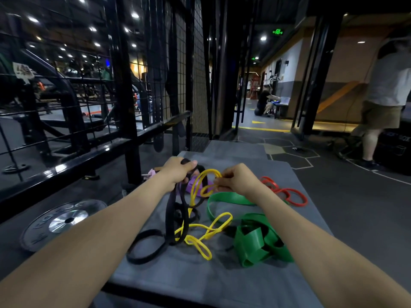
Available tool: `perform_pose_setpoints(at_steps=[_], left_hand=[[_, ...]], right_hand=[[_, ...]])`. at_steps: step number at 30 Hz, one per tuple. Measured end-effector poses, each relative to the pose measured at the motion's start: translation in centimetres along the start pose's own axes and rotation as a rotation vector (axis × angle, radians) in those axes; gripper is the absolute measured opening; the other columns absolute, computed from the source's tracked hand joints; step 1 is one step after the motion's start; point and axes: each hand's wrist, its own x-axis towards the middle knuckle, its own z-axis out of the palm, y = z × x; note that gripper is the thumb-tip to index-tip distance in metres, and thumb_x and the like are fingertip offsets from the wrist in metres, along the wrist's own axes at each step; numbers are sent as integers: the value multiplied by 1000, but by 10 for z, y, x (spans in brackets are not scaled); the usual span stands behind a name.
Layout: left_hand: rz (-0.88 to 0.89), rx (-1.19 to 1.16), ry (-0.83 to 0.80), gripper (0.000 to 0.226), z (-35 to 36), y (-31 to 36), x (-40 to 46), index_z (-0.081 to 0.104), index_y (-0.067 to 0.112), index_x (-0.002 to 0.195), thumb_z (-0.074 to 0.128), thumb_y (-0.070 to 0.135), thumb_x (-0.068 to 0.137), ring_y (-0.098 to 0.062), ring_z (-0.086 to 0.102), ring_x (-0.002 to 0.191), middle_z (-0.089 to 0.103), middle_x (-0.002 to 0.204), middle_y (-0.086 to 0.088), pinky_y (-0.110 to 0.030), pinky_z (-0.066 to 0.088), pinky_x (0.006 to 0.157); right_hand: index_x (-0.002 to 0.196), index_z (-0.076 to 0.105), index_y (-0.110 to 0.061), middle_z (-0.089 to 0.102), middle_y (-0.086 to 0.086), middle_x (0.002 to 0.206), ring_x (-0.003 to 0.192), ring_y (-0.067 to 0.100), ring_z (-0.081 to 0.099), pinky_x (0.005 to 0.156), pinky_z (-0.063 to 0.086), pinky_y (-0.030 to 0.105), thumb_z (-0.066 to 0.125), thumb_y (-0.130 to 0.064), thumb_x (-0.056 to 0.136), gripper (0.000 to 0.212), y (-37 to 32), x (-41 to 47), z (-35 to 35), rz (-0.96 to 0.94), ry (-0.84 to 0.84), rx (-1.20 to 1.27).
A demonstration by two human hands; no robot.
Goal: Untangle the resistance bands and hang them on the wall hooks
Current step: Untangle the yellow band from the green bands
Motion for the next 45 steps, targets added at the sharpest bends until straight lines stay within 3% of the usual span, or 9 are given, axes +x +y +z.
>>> perform_pose_setpoints(at_steps=[3, 5, 11, 20, 27, 31, 37, 40, 45], left_hand=[[-63, -167, -62, 25, 4, 7, -8, 55, 6, 71, 54, 17, 94, -7, 45, 34, 62, 51, 1, -14, 35, 34], [-99, -265, -104, 24, 3, 11, -12, 55, 5, 73, 52, 15, 95, -5, 45, 30, 60, 43, 4, -13, 34, 32], [-179, -493, -129, 15, -10, 13, -10, 56, 5, 80, 52, 12, 94, -4, 50, 39, 65, 50, -1, -13, 37, 35], [-331, -654, -300, 18, -22, 3, -13, 53, 7, 80, 49, 17, 95, -4, 54, 43, 63, 57, -3, -10, 36, 33], [-258, -380, -325, 13, -45, -8, -19, 57, 8, 84, 50, 13, 94, -5, 49, 45, 61, 57, 0, -12, 32, 33], [-251, -193, -281, 9, -61, -22, -24, 57, 15, 82, 56, 19, 90, -3, 44, 42, 55, 53, 3, -12, 26, 33], [-272, -117, -237, 13, -76, -49, -38, 50, 18, 83, 62, 23, 87, -4, 41, 44, 50, 53, 5, -13, 24, 34], [-269, -145, -230, 10, -84, -56, -40, 53, 19, 82, 60, 22, 88, -3, 41, 45, 50, 54, 6, -13, 25, 34], [-237, -148, -220, 12, -93, -63, -38, 55, 20, 79, 61, 26, 87, -4, 41, 52, 50, 60, 6, -13, 27, 38]], right_hand=[[63, 65, -13, 61, 1, 58, 57, 5, 54, 57, 44, 22, 71, -12, 81, 19, 4, 3, 7, -83, 68, -84], [73, 71, -10, 64, 10, 67, 68, 8, 52, 63, 45, 27, 73, -15, 78, 7, 8, 5, 13, -137, 105, -206], [111, 66, -6, 57, 19, 104, 101, 35, 59, 81, 42, 33, 55, -7, 89, 25, 14, 5, 29, -192, 80, -587], [129, 45, -6, 60, 11, 117, 104, 30, 58, 83, 40, 30, 77, -23, 75, 65, 18, 12, 38, -82, 24, -469], [93, 68, 4, 60, 7, 77, 51, -11, 51, 58, 38, 7, 69, 2, 77, 16, 26, 15, 37, -137, -162, -348], [100, 68, 6, 62, 5, 88, 72, 2, 57, 63, 42, 8, 53, 17, 77, 29, 32, 19, 43, -128, -204, -383], [116, 61, -7, 65, 7, 110, 95, 13, 58, 89, 47, 26, 55, 3, 84, 33, 41, 21, 94, -163, -345, -531], [118, 58, -2, 63, 13, 115, 87, -5, 59, 77, 44, 7, 54, 0, 87, 31, 42, 14, 118, -232, -481, -570], [92, 62, -3, 65, 18, 101, 95, 29, 62, 75, 44, 28, 55, -13, 85, 14, 46, 12, 128, -127, -523, -835]])
